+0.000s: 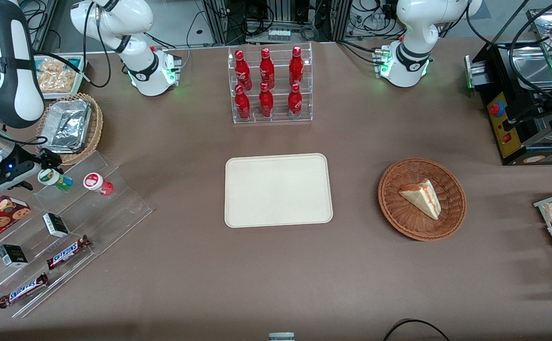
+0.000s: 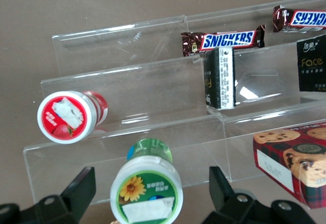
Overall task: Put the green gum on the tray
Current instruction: 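Close the right gripper on the green-lidded gum jar and lift it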
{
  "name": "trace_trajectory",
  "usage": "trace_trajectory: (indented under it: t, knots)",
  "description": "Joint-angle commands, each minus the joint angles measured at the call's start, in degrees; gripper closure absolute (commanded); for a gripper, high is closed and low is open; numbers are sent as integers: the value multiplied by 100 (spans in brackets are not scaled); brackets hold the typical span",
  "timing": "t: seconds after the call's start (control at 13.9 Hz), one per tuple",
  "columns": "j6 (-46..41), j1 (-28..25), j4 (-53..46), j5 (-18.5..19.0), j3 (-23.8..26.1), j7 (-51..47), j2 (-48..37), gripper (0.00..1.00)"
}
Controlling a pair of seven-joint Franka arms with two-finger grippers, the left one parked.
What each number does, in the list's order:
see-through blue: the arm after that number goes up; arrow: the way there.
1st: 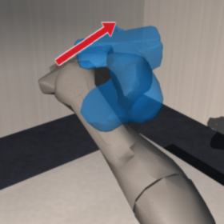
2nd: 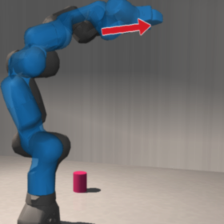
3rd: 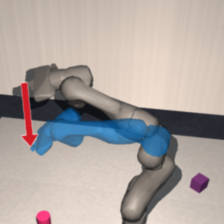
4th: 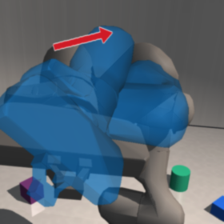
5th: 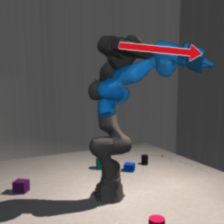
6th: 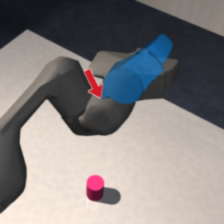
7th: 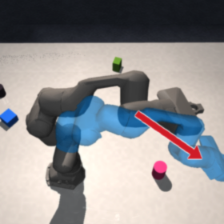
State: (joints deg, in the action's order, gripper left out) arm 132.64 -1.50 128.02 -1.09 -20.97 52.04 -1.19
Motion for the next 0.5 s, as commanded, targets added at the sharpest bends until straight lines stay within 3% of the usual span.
trace_trajectory:
  t: [0.0,0.07,0.14,0.22,0.29,0.43]
  knots:
    - [245,0,197,12,-47,69,-57,3]
    - [236,0,188,12,-47,69,-57,11]
    - [236,0,188,12,-56,78,-57,34]
    - [210,-17,188,12,-56,78,-57,78]
    - [192,-26,162,12,-56,69,-57,100]
    - [122,-61,74,12,-47,52,-74,100]
